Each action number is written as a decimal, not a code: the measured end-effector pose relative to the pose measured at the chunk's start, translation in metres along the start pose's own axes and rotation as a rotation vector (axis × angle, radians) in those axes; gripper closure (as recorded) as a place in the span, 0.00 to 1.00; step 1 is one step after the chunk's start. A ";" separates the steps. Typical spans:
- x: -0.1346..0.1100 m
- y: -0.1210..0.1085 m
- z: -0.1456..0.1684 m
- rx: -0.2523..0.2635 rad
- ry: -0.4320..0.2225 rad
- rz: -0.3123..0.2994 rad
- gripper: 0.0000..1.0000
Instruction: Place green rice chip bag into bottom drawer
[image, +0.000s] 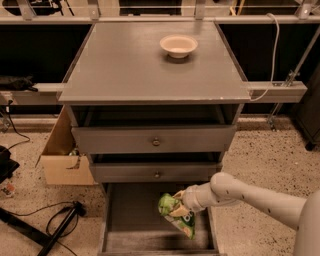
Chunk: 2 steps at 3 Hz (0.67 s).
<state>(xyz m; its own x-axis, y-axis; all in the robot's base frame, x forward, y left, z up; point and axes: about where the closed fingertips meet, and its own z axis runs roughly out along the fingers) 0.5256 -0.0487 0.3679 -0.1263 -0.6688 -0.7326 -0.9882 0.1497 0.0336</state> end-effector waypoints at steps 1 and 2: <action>0.042 -0.009 0.014 0.050 0.013 0.045 1.00; 0.048 -0.009 0.018 0.056 0.014 0.053 0.85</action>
Offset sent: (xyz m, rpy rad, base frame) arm 0.0048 -0.0200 -0.0425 -0.0163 0.0012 -0.0698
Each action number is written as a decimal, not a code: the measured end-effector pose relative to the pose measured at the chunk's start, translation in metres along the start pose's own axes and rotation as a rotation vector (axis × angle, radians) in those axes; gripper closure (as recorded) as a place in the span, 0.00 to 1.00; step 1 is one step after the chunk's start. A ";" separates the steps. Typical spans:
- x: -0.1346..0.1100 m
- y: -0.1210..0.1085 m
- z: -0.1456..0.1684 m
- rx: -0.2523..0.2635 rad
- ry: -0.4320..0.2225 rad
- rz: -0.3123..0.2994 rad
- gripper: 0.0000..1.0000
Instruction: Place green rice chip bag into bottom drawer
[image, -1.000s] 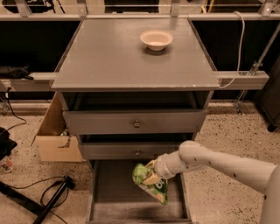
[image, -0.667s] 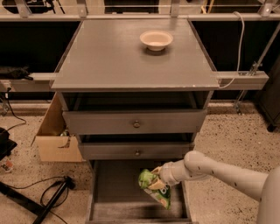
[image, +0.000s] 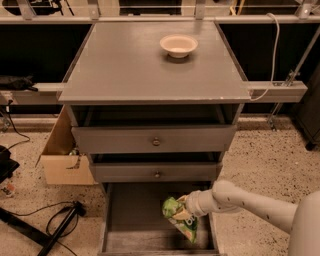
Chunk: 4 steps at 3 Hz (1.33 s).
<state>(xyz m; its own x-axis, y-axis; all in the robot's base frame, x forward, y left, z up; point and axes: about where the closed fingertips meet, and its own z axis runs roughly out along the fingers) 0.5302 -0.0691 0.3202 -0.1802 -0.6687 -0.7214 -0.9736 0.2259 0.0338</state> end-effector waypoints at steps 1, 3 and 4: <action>0.000 0.000 0.000 0.000 0.000 0.000 0.62; 0.000 0.000 0.000 0.000 0.000 0.000 0.08; 0.000 0.000 0.000 0.000 0.000 0.000 0.00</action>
Offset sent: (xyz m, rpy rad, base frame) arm 0.0000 0.0000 0.0000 0.0000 0.0000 0.0000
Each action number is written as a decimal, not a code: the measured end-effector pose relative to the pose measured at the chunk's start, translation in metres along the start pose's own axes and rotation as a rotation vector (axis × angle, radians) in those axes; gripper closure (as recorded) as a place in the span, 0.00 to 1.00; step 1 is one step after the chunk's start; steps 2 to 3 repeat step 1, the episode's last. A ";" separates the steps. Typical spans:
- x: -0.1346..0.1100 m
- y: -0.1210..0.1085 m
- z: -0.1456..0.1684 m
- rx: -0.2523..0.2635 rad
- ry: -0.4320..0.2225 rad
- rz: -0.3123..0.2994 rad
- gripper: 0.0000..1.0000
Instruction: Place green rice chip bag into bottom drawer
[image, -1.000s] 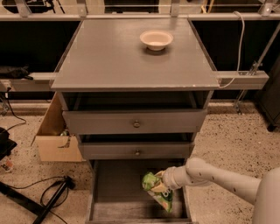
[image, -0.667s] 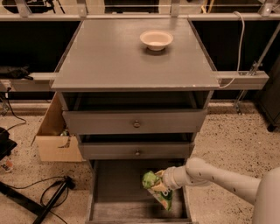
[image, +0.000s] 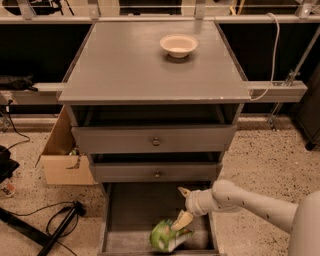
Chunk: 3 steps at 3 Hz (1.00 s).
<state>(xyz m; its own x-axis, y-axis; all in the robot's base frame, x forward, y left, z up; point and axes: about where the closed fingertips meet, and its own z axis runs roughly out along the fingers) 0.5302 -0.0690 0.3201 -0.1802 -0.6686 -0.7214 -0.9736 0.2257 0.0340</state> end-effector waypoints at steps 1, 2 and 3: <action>0.000 0.000 0.000 0.000 0.000 0.000 0.00; 0.000 0.000 0.000 0.000 0.000 0.000 0.00; 0.000 0.000 0.000 0.000 0.000 0.000 0.00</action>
Offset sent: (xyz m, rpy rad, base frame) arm 0.0000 0.0000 0.0000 0.0000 0.0000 0.0000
